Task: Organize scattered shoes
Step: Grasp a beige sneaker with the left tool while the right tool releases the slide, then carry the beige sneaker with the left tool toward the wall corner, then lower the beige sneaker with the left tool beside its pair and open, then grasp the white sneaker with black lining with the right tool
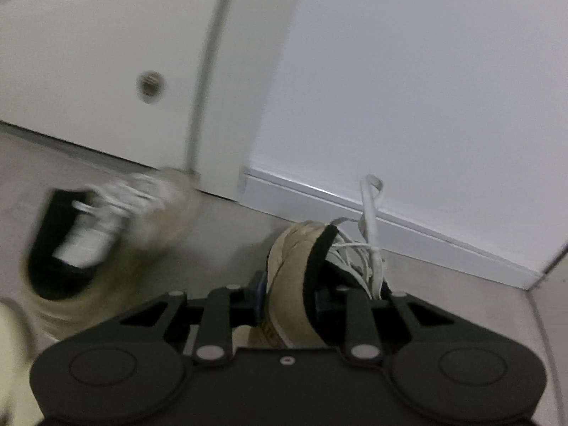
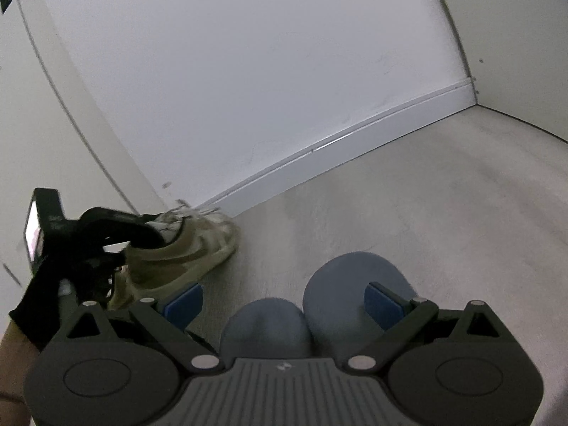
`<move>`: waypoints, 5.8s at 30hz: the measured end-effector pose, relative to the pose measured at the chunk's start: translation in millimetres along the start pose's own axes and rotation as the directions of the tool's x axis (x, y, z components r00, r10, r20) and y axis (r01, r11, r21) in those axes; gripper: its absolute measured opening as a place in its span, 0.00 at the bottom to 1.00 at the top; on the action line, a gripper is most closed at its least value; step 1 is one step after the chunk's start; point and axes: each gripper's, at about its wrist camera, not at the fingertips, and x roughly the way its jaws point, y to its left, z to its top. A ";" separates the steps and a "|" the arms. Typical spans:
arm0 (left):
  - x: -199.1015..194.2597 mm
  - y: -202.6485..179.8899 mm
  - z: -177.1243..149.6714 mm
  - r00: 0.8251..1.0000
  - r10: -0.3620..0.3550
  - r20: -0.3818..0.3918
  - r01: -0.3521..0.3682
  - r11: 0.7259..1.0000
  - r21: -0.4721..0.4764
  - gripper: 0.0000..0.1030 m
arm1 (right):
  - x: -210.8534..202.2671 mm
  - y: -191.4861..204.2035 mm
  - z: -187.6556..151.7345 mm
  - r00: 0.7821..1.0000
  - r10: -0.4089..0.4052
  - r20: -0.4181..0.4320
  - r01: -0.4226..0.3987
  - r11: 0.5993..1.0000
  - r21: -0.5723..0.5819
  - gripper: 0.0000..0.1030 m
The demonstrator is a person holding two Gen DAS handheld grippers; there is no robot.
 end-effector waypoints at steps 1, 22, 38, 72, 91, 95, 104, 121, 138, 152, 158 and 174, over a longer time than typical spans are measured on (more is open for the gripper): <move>5.4 -15.7 -1.6 1.000 -0.008 -0.010 0.009 1.000 0.010 0.25 | -2.0 -2.3 2.1 1.000 -0.002 0.008 0.002 1.000 0.012 0.95; 75.3 -228.5 -130.5 0.945 -0.190 -0.265 0.187 0.982 -0.034 0.26 | -72.1 -74.0 45.9 0.840 -0.519 0.156 0.470 0.841 0.268 0.95; -29.4 -155.7 -85.2 0.972 -0.198 -0.127 0.222 0.953 0.208 0.55 | -71.3 -67.9 37.5 0.904 -0.401 0.150 0.354 0.898 0.262 0.95; -3.8 86.4 4.7 0.919 0.390 -0.052 -0.352 0.873 0.338 0.40 | -44.9 -45.5 30.0 0.941 -0.330 0.070 0.317 0.936 0.153 0.95; 3.3 23.6 -3.4 0.968 0.239 -0.081 -0.194 0.909 0.368 0.16 | -44.4 -49.9 29.9 0.953 -0.300 0.044 0.286 0.938 0.195 0.95; 11.3 11.7 -2.5 0.978 0.185 -0.091 -0.142 0.923 0.357 0.16 | -43.4 -48.3 29.7 0.958 -0.283 0.039 0.271 0.943 0.192 0.95; 41.2 -89.3 -26.2 0.987 -0.006 -0.160 0.083 0.875 0.478 0.17 | -45.5 -53.1 30.3 0.962 -0.270 0.033 0.256 0.940 0.225 0.95; -65.7 -129.2 -76.4 0.953 -0.285 -0.100 0.298 0.841 0.451 0.60 | -53.6 -28.4 39.8 0.950 -0.294 0.103 0.291 0.956 0.046 0.99; -266.4 93.6 -179.6 0.925 -0.074 0.373 0.140 0.978 -0.155 0.89 | 23.9 1.3 59.3 0.965 -0.247 0.090 0.260 0.844 -0.470 0.69; -225.5 67.3 -174.9 0.968 -0.080 0.238 0.094 0.994 -0.049 0.88 | 71.2 0.5 30.9 0.978 -0.203 0.050 0.183 0.710 -0.680 0.66; -224.6 68.1 -176.4 0.970 -0.075 0.232 0.089 0.995 -0.052 0.88 | 75.6 0.3 34.5 0.967 -0.247 0.056 0.218 0.697 -0.683 0.67; -212.6 64.4 -175.3 0.985 -0.058 0.160 0.065 0.997 -0.041 0.96 | 49.9 -40.8 74.1 0.903 -0.427 0.045 0.365 0.706 -0.607 0.62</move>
